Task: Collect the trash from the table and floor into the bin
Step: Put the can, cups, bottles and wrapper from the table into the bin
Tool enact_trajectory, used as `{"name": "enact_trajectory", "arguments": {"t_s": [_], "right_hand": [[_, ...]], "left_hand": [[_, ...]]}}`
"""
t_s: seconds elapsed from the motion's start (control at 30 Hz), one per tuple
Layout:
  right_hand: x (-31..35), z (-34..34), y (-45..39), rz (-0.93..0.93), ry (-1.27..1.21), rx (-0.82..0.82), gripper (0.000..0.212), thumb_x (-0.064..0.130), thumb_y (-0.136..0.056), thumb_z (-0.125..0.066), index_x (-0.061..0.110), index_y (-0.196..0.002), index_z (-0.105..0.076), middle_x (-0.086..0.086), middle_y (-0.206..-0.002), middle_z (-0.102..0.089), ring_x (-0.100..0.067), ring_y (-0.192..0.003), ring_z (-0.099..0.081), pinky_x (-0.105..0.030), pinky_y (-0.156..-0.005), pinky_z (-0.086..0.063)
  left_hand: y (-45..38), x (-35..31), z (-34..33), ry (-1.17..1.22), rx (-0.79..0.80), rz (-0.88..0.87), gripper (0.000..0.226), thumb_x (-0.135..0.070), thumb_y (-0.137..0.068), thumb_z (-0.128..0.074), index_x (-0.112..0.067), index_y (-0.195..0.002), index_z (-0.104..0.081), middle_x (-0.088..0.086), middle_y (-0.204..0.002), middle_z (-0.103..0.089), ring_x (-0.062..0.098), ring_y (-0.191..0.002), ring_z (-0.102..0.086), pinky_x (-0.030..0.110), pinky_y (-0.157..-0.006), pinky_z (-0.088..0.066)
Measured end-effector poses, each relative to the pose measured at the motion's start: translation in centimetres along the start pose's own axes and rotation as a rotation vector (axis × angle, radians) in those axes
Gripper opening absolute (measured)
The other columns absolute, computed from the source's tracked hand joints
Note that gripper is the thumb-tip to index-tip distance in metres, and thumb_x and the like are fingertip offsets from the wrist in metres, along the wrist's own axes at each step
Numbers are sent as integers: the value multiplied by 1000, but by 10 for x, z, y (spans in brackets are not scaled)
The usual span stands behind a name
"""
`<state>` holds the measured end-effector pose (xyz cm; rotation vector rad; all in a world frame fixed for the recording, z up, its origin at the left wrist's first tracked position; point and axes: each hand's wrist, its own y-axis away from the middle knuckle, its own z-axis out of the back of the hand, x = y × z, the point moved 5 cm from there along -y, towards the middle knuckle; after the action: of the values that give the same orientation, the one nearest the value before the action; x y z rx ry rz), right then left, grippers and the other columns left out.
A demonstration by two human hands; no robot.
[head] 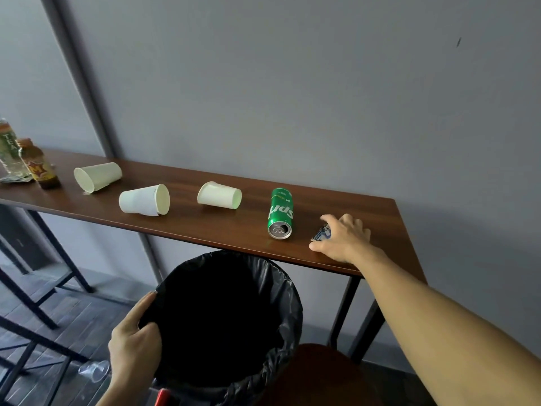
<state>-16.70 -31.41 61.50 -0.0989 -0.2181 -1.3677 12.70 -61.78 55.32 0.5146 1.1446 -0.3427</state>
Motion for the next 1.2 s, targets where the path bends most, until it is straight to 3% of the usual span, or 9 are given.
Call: {"name": "enact_trajectory", "arguments": {"t_s": [0.23,0.37,0.57,0.7,0.8,0.9,1.0,1.07,1.2], "right_hand": [[16,12,28,175,83,-228,69,57,-75,-57,30,-136,-42,-8,-124,-35,-28,-115,-37,-43,-95,-41],[44,13,75,267,-66,-355,63,49,-73,-57,28,-131,-43,-5,-120,-34,-26,-107,-40,-42,-91,-43],[122,-53,136,549,-172,-97,62,50,-75,-55,34,-132,-37,3,-127,-34,-20,-120,-36,-38,-102,-38],[148,-98,145,589,-102,154,65,56,-77,-57,36,-135,-36,2,-142,-28,-21,-133,-29,-40,-110,-31],[150,-78,138,621,-241,4,45,46,-80,-58,30,-121,-53,8,-123,-46,-15,-116,-46,-37,-99,-43],[139,-25,118,582,-366,-407,30,29,-77,-60,20,-106,-61,3,-108,-52,-16,-100,-49,-31,-85,-47],[123,10,84,412,-296,-577,39,27,-73,-63,16,-110,-58,-8,-114,-49,-26,-100,-47,-35,-81,-46],[113,18,60,320,-211,-571,46,31,-72,-60,16,-114,-54,-11,-117,-47,-33,-102,-47,-41,-84,-44],[102,11,28,185,-142,-363,54,41,-80,-60,24,-130,-45,-11,-126,-41,-35,-112,-44,-46,-92,-42]], "left_hand": [[1,-3,-5,1,8,16,63,-17,-66,-43,-47,-116,-67,-3,-107,-69,23,-93,-64,48,-89,-53],[4,-8,-7,30,32,-34,65,-13,-63,-45,-38,-118,-70,-1,-111,-72,22,-100,-64,44,-95,-51],[1,-5,-7,91,64,-59,71,5,-67,-42,-35,-118,-70,-8,-107,-74,13,-92,-69,38,-86,-58],[-2,0,-2,94,58,-82,70,9,-69,-42,-33,-117,-70,-10,-106,-73,15,-84,-71,30,-73,-57],[-5,3,-2,111,60,-105,70,12,-70,-41,-30,-117,-71,-8,-106,-73,2,-80,-68,14,-66,-53],[-4,3,-2,123,81,-80,71,12,-71,-39,-37,-114,-68,-13,-99,-72,6,-52,-62,17,-46,-47],[-3,1,-1,107,85,-68,71,11,-71,-40,-36,-115,-69,-15,-96,-72,11,-49,-60,21,-42,-47],[0,-2,-1,96,95,-64,70,12,-73,-40,-32,-119,-69,-20,-89,-69,15,-49,-60,23,-40,-46],[8,-4,-6,95,135,-78,68,13,-76,-40,-28,-122,-69,-22,-93,-66,16,-46,-56,22,-38,-44]]}}
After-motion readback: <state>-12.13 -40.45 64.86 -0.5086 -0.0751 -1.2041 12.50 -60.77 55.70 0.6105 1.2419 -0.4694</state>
